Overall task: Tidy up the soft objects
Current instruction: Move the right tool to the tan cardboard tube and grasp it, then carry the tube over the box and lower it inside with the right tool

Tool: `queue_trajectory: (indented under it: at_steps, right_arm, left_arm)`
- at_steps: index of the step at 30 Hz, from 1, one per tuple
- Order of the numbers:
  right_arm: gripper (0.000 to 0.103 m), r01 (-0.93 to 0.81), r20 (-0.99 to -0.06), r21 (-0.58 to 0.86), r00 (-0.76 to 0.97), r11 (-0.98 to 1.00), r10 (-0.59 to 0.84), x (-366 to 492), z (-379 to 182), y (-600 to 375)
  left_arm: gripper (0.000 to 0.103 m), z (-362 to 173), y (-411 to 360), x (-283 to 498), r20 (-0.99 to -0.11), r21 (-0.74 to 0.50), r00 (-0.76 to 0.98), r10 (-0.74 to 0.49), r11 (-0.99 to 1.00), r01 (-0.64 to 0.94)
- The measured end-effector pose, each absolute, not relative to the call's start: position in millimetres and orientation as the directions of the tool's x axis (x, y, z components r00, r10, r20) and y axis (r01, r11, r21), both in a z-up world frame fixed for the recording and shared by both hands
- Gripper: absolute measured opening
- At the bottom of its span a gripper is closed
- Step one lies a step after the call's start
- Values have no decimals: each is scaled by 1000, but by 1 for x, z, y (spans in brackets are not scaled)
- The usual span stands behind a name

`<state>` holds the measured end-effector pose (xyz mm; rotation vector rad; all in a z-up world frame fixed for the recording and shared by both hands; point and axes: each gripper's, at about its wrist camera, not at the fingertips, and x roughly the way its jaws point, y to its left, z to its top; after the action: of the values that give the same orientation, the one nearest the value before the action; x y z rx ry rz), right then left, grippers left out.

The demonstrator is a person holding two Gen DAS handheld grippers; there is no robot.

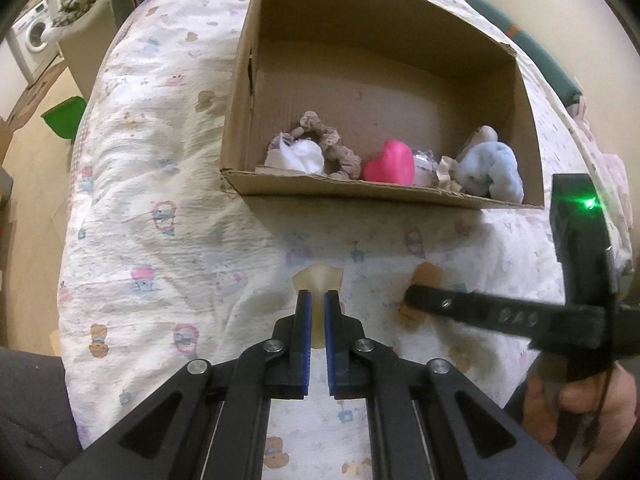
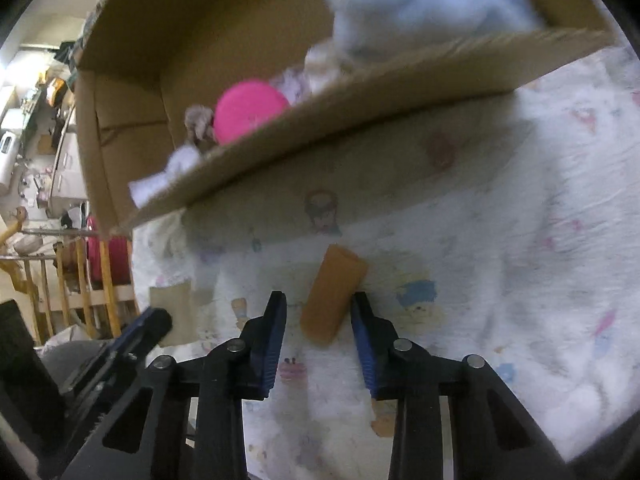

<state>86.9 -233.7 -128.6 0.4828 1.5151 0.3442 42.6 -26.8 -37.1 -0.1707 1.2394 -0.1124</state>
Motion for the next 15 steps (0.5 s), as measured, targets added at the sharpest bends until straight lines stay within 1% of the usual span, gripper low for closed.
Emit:
queue_trajectory:
  at_steps: [1, 2, 3, 4, 6, 11, 15]
  right_arm:
    - [32, 71, -869, 494, 37, 866, 493, 87, -129, -231]
    - [24, 62, -877, 481, 39, 874, 480, 87, -129, -228]
    - [12, 50, -886, 464, 40, 885, 462, 86, -129, -226]
    - [9, 34, -894, 448, 41, 893, 447, 86, -129, -224]
    - [7, 12, -895, 444, 52, 896, 443, 83, -126, -221]
    - [7, -19, -880, 468, 80, 884, 468, 76, -114, -217]
    - [7, -35, -879, 466, 101, 884, 467, 68, -106, -213]
  left_arm:
    - [6, -38, -27, 43, -930, -194, 319, -181, 981, -8]
    - [6, -39, -27, 43, -931, -206, 311, -192, 978, -11]
    - [6, -40, -26, 42, -931, -220, 303, -205, 975, -15]
    - [6, -41, -26, 42, -931, -226, 297, -212, 974, -16]
    - [6, -41, -26, 42, -932, -218, 301, -204, 976, -16]
    - [6, -40, -23, 42, -930, -199, 320, -182, 980, -22]
    - [6, -40, -22, 39, -930, -155, 339, -141, 988, -14]
